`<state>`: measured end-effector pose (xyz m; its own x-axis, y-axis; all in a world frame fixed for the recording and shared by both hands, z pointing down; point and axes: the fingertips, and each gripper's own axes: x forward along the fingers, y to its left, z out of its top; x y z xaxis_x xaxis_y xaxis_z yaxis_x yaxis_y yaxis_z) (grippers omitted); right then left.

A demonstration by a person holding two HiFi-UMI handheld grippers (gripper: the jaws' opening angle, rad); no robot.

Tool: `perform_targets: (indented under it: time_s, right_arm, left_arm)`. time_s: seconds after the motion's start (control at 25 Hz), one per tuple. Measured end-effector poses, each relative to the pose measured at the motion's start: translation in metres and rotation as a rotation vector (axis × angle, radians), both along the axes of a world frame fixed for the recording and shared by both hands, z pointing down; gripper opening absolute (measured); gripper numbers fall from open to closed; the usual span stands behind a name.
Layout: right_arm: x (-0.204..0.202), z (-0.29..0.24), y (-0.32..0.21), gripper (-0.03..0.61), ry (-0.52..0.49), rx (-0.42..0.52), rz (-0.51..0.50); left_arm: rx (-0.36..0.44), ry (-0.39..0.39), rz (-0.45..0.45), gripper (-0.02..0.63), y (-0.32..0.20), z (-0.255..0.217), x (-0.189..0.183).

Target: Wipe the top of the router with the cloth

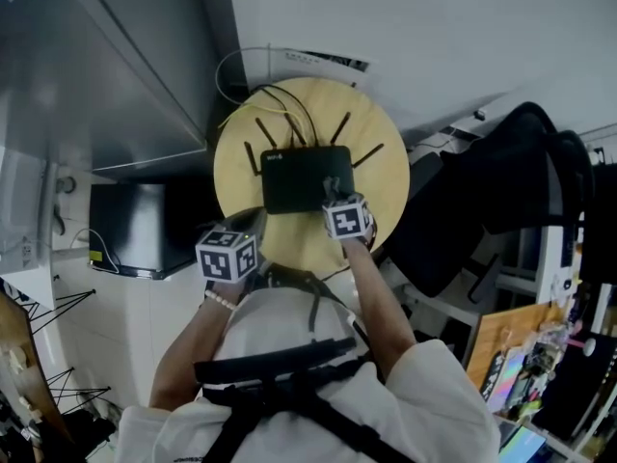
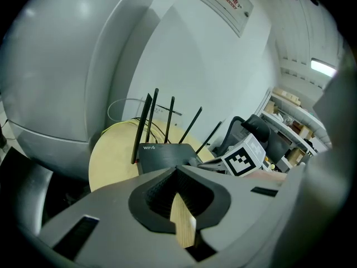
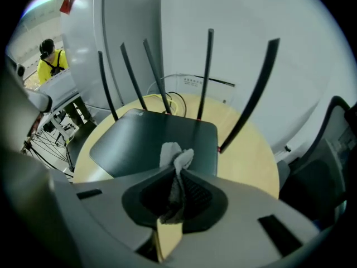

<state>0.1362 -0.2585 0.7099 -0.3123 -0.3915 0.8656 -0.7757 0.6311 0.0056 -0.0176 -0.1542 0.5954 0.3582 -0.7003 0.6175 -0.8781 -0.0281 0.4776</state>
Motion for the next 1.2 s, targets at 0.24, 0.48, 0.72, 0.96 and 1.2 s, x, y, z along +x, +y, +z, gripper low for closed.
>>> perform_targets:
  time_s: [0.24, 0.48, 0.72, 0.96, 1.2]
  right_arm:
    - [0.037, 0.000, -0.015, 0.043, 0.039, 0.023, 0.037]
    - [0.071, -0.008, -0.021, 0.043, 0.047, 0.040, 0.111]
    - [0.072, -0.001, -0.002, 0.043, 0.034, 0.026, 0.112]
    - [0.039, -0.001, 0.014, 0.043, 0.008, 0.020, 0.060]
    - [-0.011, -0.003, 0.036, 0.041, -0.051, -0.007, 0.005]
  left_arm:
    - [0.005, -0.006, 0.013, -0.003, -0.003, -0.002, 0.006]
    - [0.006, -0.009, 0.024, -0.003, -0.003, -0.003, 0.008]
    - [0.007, -0.001, 0.027, -0.003, -0.002, -0.002, 0.011]
    - [-0.009, -0.006, 0.018, -0.003, 0.007, 0.003, 0.004]
    - [-0.018, -0.004, -0.021, -0.003, 0.020, 0.006, -0.012]
